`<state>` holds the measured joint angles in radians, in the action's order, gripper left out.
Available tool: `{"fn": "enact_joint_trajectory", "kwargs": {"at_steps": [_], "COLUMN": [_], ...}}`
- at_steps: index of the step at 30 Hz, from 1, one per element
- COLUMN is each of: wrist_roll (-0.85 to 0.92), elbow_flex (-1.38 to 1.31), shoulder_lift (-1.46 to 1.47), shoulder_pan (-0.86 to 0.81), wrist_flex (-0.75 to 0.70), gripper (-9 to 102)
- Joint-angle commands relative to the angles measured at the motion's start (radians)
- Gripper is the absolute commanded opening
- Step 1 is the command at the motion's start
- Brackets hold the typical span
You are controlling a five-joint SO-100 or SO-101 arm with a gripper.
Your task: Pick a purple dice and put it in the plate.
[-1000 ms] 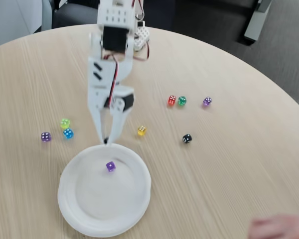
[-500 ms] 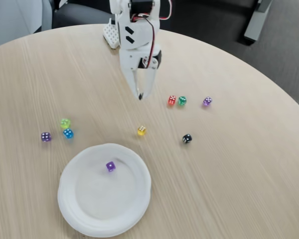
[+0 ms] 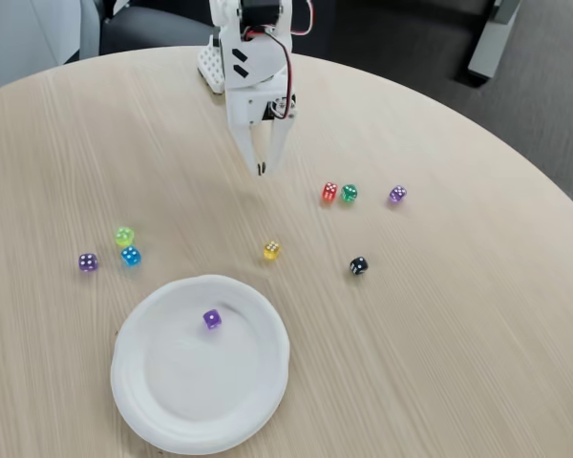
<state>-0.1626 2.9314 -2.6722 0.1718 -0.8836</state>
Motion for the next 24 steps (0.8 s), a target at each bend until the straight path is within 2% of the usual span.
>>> {"fn": "enact_joint_trajectory", "kwargs": {"at_steps": [1, 15, 19, 24], "wrist_roll": [0.041, 0.129, 0.175, 0.190], "elbow_flex": [0.023, 0.034, 0.034, 0.034], "shoulder_lift": [-0.048, -0.146, -0.233, -0.380], "shoulder_pan": [-0.012, -0.012, -0.011, -0.011], "wrist_flex": [-0.002, -0.021, -0.094, -0.267], "gripper": [0, 0, 0, 0]}}
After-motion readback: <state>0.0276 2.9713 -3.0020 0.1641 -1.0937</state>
